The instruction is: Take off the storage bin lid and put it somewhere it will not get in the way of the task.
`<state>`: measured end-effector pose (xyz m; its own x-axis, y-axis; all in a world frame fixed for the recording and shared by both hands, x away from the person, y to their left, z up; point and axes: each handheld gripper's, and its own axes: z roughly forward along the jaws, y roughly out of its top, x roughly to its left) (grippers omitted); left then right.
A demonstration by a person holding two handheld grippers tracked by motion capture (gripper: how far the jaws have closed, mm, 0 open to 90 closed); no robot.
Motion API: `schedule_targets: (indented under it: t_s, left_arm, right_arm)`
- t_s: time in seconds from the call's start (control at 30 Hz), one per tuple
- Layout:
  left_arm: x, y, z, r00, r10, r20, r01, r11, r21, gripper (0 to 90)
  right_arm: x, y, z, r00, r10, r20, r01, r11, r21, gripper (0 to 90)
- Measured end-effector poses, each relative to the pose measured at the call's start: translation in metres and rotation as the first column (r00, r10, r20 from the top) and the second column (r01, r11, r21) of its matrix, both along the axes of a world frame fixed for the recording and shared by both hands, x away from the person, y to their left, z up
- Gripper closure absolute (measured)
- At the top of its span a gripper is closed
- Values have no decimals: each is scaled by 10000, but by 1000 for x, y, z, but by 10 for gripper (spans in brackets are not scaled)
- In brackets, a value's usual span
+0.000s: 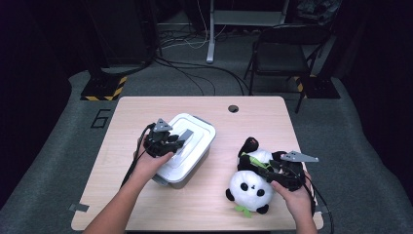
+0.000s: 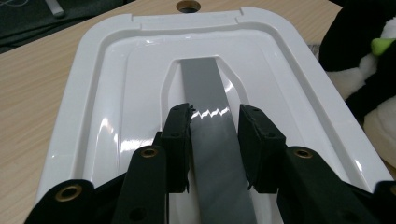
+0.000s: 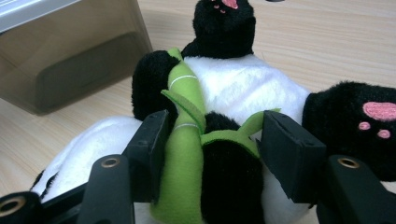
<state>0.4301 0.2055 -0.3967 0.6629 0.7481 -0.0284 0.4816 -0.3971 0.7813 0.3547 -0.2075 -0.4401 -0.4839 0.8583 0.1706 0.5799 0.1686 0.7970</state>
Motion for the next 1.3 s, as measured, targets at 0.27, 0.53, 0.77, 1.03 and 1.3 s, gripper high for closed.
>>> schedule_targets:
  t_s: [0.27,0.53,0.77,1.03,1.3]
  left_arm:
    - [-15,2,0,9999,-115,-112,114,9999,-79,664]
    - [-17,-2,1,9998,-66,-192,65,10000,-62,665]
    - [-18,-6,2,9997,81,-214,-82,9999,-72,665]
    - [-18,-7,2,9996,174,-240,-175,9998,-52,664]
    - [-18,-7,3,9994,247,-243,-248,9997,-35,665]
  right_arm:
    - [0,0,-1,10000,-29,-10,29,10000,24,419]
    - [0,0,0,10000,-12,-10,12,10000,-5,418]
    - [0,0,-1,10000,15,-11,-15,10000,49,418]
    - [0,0,-2,10000,-6,7,6,10000,69,417]
    - [0,0,-2,10000,-41,-30,41,9999,99,417]
